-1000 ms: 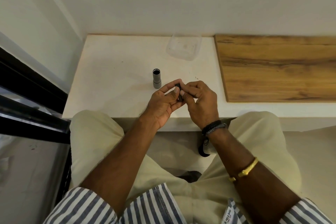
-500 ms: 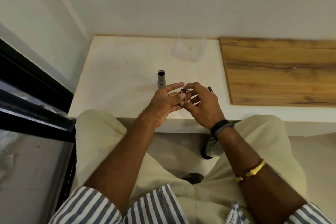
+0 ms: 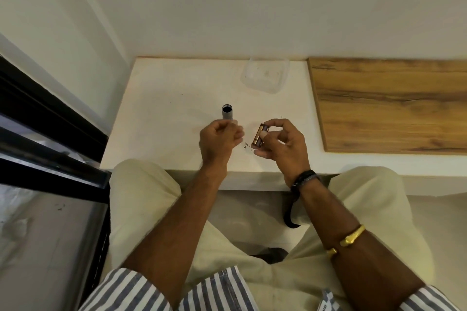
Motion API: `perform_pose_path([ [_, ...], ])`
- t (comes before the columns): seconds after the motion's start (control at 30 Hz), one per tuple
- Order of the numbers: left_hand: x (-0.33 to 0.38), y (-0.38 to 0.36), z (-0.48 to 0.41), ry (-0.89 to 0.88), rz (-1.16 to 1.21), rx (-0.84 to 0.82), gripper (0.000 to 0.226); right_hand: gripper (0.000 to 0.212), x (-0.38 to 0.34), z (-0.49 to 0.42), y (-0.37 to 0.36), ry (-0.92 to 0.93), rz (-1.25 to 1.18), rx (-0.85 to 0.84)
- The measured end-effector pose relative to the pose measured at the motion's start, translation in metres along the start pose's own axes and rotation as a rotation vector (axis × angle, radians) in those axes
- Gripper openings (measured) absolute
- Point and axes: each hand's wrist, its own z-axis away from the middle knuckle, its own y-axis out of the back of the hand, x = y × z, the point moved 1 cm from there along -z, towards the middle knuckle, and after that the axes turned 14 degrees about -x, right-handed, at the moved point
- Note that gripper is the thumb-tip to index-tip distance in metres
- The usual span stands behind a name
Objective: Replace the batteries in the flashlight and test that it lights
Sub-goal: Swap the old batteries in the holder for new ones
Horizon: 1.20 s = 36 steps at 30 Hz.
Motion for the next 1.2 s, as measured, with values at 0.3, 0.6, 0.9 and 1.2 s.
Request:
perform_pose_path([
  [0.3, -0.006, 0.016, -0.045, -0.06, -0.732, 0.103, 0.063, 0.059, 0.009, -0.009, 0.002, -0.156, -0.105, -0.012],
  [0.6, -0.009, 0.015, -0.045, -0.202, -0.891, 0.045, 0.033, 0.046, 0.008, -0.009, 0.002, -0.121, -0.326, -0.04],
  [0.9, 0.003, 0.014, -0.017, -0.361, -0.992, -0.119, 0.025, 0.056, -0.004, -0.006, 0.003, -0.104, -0.583, -0.168],
  [1.2, -0.001, 0.022, -0.001, -0.273, -1.129, -0.162, 0.031, 0.053, -0.008, -0.005, 0.005, -0.054, -0.493, -0.216],
])
